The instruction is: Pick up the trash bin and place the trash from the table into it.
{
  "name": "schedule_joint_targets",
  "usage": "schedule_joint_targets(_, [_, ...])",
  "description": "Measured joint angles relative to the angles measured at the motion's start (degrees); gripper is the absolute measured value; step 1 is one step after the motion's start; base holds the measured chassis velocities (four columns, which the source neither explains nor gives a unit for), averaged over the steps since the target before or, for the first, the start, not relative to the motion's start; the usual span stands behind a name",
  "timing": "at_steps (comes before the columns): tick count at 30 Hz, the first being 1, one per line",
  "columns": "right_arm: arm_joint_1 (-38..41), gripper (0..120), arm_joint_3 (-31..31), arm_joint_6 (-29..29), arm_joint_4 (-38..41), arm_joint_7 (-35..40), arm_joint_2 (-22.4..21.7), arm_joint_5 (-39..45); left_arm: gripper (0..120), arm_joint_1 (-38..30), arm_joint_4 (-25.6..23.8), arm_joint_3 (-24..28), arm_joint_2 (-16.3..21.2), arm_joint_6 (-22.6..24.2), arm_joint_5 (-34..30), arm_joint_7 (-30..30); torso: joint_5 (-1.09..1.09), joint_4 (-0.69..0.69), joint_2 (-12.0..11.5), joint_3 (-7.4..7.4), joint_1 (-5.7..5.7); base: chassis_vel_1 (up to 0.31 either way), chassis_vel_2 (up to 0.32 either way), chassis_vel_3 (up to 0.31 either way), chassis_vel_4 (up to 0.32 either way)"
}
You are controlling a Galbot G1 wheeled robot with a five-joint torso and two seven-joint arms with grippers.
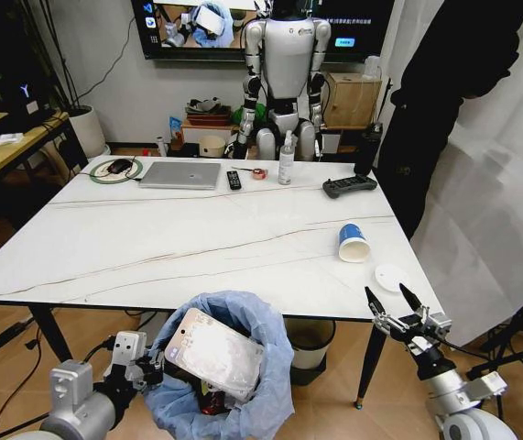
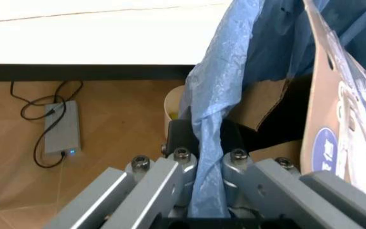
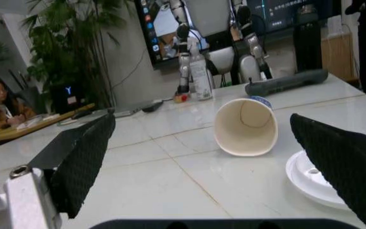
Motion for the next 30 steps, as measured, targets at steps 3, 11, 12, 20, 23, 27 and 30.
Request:
schedule_joint_targets(3, [0.56,100,-0.29,-0.79,0.19,1.26,-1.02,-0.04,0,0.16,0.0,-0.1,-0.14,0.04,0.0,-0.03,0.0,0.0,0.0,0.0,0.0,0.0,0.0,0.0,0.0])
schedule_joint_targets(11, [2.07,100,-1.44,-4.0,1.0,6.72,-4.67,-1.69,0,0.92,0.0,-0.54,-0.7,0.06,0.18,-0.08,0.0,0.0,0.0,0.0,0.0,0.0,0.0,0.0,0.0])
schedule_joint_targets(12, [2.53,100,-1.76,-4.83,1.06,7.86,-5.52,-1.67,0,1.04,0.0,-0.59,-0.84,0.06,0.22,-0.08,0.0,0.0,0.0,0.0,0.0,0.0,0.0,0.0,0.0])
schedule_joint_targets(20, [5.26,100,-3.3,-7.67,0.63,10.65,-10.71,1.58,0,1.54,0.0,-0.82,-1.55,0.06,0.67,-0.09,0.01,0.0,0.0,0.0,0.01,0.0,0.0,0.0,0.0])
schedule_joint_targets(23, [7.6,100,-4.7,-8.79,-0.71,11.81,-15.21,3.61,0,1.88,0.0,-1.06,-2.14,0.06,1.01,-0.08,0.02,0.0,0.0,0.0,0.01,0.0,0.0,0.0,0.0])
schedule_joint_targets(27, [10.08,100,-6.42,-9.73,-2.45,13.55,-19.38,3.49,0,2.18,0.0,-1.37,-2.57,0.06,1.22,-0.08,0.02,0.0,0.0,0.0,0.01,0.0,0.0,0.0,0.0])
schedule_joint_targets(30, [12.14,100,-8.14,-10.65,-3.55,15.68,-21.69,3.48,0,2.3,0.0,-1.39,-2.82,0.06,1.37,-0.08,0.01,0.0,0.0,0.0,0.01,0.0,0.0,0.0,0.0])
